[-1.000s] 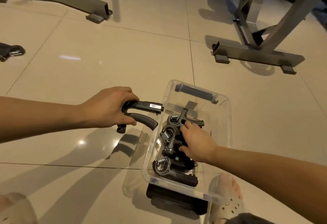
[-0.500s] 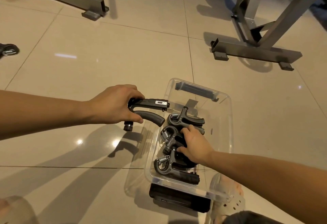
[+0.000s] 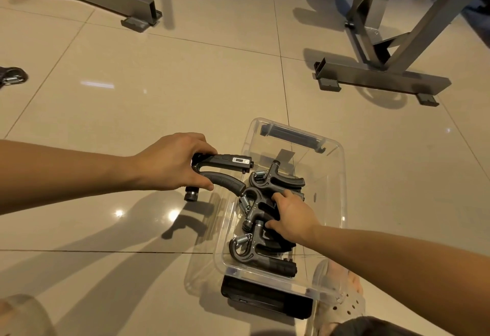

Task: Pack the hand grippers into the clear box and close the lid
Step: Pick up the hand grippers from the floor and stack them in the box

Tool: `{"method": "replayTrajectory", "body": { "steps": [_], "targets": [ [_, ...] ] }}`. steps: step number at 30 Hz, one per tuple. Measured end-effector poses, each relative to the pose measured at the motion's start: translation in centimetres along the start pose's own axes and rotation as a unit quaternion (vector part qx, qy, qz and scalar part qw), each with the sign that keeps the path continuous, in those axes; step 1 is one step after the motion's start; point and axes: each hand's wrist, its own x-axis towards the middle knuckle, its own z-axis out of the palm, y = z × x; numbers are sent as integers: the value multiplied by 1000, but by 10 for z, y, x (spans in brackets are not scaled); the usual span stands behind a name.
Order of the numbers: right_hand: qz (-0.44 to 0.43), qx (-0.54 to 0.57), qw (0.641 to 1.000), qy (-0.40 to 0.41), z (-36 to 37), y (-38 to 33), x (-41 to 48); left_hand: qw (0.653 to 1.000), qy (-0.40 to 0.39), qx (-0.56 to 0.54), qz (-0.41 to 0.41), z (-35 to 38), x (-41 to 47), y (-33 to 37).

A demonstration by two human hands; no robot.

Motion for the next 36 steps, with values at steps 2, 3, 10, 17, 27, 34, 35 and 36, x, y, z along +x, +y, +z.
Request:
{"method": "replayTrajectory", "body": {
  "steps": [2, 3, 10, 17, 27, 34, 35, 36],
  "targets": [
    [4, 3, 1000, -6, 1, 0, 1, 1000, 0, -2, 2, 1, 0, -1],
    [6, 1, 1000, -10, 1, 1, 2, 1000, -1, -2, 3, 1, 0, -1],
    [-12, 29, 999, -8, -56, -3, -3, 1000, -3, 0, 9, -7, 5, 10],
    [-159, 61, 985, 12, -155, -29, -49, 997, -78, -4, -8, -17, 6, 27],
    [-250, 37, 961, 111, -132, -51, -69, 995, -92, -41, 7, -12, 3, 49],
    [-235, 104, 958, 126, -117, -52, -59, 979, -142, -148, -18, -8, 9, 53],
    [-233, 113, 957, 129, -118, -50, -57, 975, -145, -168, -20, -9, 10, 52],
    [-230, 121, 957, 133, -118, -48, -55, 971, -145, -191, -25, -10, 11, 51]
  ]
}}
